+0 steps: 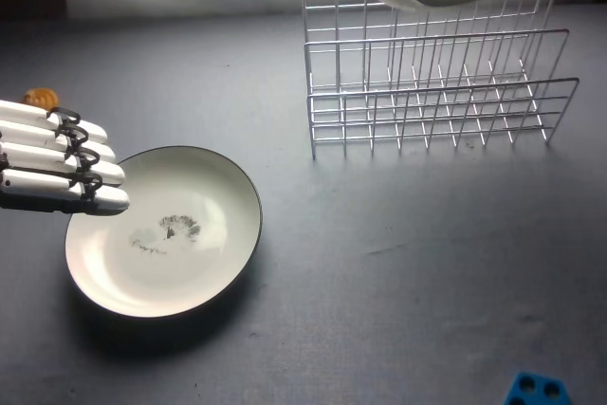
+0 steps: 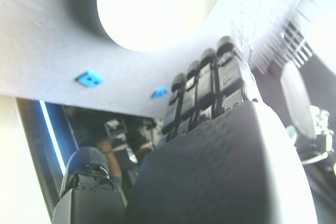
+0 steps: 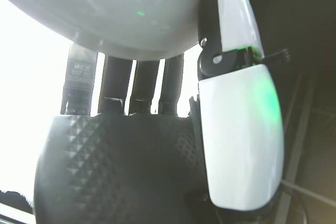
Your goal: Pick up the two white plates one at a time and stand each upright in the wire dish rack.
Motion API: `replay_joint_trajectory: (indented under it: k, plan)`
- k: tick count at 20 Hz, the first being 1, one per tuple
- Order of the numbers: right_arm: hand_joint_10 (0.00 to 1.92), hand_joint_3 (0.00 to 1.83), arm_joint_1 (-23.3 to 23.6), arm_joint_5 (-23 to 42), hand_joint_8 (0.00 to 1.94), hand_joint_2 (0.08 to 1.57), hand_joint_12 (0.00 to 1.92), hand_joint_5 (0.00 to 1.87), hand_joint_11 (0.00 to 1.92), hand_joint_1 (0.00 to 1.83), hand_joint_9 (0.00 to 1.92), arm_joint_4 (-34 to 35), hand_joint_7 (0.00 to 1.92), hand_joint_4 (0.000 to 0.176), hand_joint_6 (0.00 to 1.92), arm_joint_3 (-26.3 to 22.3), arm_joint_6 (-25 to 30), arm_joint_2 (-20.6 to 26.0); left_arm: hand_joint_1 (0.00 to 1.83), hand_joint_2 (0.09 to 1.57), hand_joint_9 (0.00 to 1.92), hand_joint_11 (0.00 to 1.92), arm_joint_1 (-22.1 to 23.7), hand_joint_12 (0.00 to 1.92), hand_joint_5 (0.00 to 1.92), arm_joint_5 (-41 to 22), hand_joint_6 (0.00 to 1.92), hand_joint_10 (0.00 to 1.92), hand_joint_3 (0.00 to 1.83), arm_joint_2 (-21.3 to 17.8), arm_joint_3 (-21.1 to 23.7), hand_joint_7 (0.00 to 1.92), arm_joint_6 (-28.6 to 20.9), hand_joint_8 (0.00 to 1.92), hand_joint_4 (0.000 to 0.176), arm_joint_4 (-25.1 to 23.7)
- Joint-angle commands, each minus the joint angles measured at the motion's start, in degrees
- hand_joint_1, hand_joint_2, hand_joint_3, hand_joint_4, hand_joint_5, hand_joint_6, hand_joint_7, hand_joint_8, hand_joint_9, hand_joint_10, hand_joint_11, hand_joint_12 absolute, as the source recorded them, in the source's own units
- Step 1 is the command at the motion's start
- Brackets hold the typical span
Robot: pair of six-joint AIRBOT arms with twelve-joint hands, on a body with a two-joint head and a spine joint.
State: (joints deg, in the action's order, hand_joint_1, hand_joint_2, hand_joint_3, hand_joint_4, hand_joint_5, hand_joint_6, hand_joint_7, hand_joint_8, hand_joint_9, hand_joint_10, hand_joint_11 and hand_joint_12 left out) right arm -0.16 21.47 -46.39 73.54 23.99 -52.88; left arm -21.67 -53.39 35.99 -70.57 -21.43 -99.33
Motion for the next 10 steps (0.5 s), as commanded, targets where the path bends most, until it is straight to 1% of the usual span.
replay_joint_trajectory:
  k: [1,3,4,5,6,7,9,10]
  plan:
    - [0.00,0.00,1.1,6.3,0.86,1.11,0.95,0.94,0.83,1.22,1.22,3.2,1.05,0.016,1.07,0.1,1.3,0.2,0.00,1.04,0.00,0.00,0.7,0.00,0.00,0.0,0.00,0.00,0.00,0.0,0.1,0.00,-0.6,0.00,0.000,3.0]
    - [0.01,0.00,1.2,4.8,0.80,1.10,0.94,0.96,0.84,1.23,1.23,3.2,1.09,0.013,1.04,0.4,1.3,0.0,0.00,1.04,0.00,0.00,0.6,0.00,0.00,0.8,0.00,0.00,0.00,0.7,0.0,0.00,-1.1,0.00,0.000,1.8]
    - [0.00,0.00,1.2,4.0,0.81,1.11,0.92,0.96,0.84,1.22,1.23,3.2,1.07,0.013,1.06,0.7,1.4,-0.2,0.00,1.04,0.00,0.00,0.3,0.00,0.00,1.1,0.00,0.00,0.00,1.1,0.0,0.00,-1.1,0.00,0.000,1.7]
    - [0.00,0.00,1.2,3.3,0.81,1.10,0.92,0.96,0.83,1.22,1.23,3.2,1.08,0.014,1.05,0.9,1.6,-0.2,0.00,1.04,0.00,0.00,0.0,0.00,0.00,1.3,0.00,0.00,0.00,1.3,0.0,0.00,-1.1,0.00,0.000,1.7]
    - [0.00,0.00,1.2,2.4,0.78,1.10,0.92,0.97,0.84,1.23,1.23,3.2,1.10,0.012,1.02,1.2,1.7,-0.4,0.00,1.04,0.00,0.00,-0.5,0.00,0.00,1.5,0.00,0.00,0.00,1.6,0.0,0.00,-1.1,0.00,0.000,1.6]
    - [0.00,0.00,1.0,1.8,0.83,1.10,0.95,0.95,0.82,1.22,1.23,3.2,1.08,0.013,1.04,1.7,2.0,-0.6,0.00,1.04,0.00,0.00,-1.3,0.00,0.00,1.9,0.00,0.00,0.00,1.9,0.0,0.00,-1.2,0.00,0.000,1.5]
    - [0.00,0.00,0.2,1.2,0.85,1.11,0.99,0.94,0.81,1.22,1.22,5.2,1.07,0.010,1.07,2.7,2.4,-1.0,0.00,1.03,0.00,0.00,-3.1,0.00,0.00,2.4,0.00,0.00,0.00,2.6,-0.2,0.00,-1.2,0.00,0.000,1.5]
    - [0.00,0.00,0.0,0.1,0.83,1.11,0.98,0.96,0.82,1.22,1.22,5.9,1.06,0.014,1.06,3.2,2.7,-1.2,0.00,1.04,0.00,0.00,-4.0,0.00,0.00,2.5,0.00,0.00,0.00,3.0,-0.5,0.01,-1.3,0.01,0.000,1.5]
